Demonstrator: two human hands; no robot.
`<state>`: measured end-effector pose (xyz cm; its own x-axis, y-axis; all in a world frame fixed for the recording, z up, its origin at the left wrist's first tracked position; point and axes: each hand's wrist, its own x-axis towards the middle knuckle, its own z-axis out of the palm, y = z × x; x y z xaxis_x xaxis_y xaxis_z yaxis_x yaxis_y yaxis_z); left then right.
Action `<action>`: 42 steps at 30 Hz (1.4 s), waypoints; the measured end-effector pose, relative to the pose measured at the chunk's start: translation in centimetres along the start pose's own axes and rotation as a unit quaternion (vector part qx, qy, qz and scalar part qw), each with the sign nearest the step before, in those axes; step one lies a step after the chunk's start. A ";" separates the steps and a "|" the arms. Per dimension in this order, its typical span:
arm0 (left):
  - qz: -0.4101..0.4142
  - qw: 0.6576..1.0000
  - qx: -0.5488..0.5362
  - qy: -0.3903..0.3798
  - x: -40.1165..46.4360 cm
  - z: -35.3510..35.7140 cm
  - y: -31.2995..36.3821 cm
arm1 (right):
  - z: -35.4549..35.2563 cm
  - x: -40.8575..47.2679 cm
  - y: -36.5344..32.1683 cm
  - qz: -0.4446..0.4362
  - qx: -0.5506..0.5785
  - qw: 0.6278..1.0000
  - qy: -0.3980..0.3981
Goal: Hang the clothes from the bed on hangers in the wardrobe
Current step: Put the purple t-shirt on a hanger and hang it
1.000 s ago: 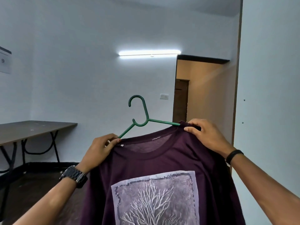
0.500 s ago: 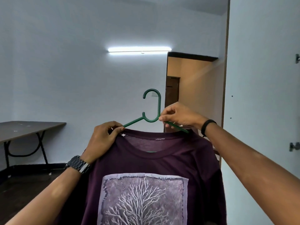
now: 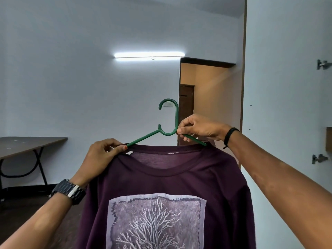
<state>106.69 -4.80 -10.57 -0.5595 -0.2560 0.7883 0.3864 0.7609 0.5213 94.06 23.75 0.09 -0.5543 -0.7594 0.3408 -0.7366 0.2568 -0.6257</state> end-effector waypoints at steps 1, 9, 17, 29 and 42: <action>-0.003 1.000 -0.008 -0.003 0.0 -0.1 -0.1 | -0.1 0.0 0.0 0.000 0.000 1.000 -0.003; -0.045 0.997 -0.064 0.009 0.0 -1.0 -0.4 | -0.9 -0.9 0.4 -0.008 0.017 1.000 -0.007; 0.032 0.992 0.053 -0.112 2.4 0.8 3.1 | 0.0 0.0 0.4 -0.019 0.028 0.999 0.015; 0.041 0.990 0.135 -0.015 5.6 3.2 4.6 | -5.1 -3.8 2.5 0.059 -0.176 0.983 -0.004; 0.046 0.992 0.118 -0.028 9.3 5.4 8.5 | -8.2 -5.5 0.9 0.013 -0.179 0.977 0.117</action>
<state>100.83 2.53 -0.56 -0.5720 -0.1517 0.8061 0.2577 0.8997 0.3522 93.27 33.07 3.45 -0.6167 -0.6039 0.5050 -0.7866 0.4977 -0.3655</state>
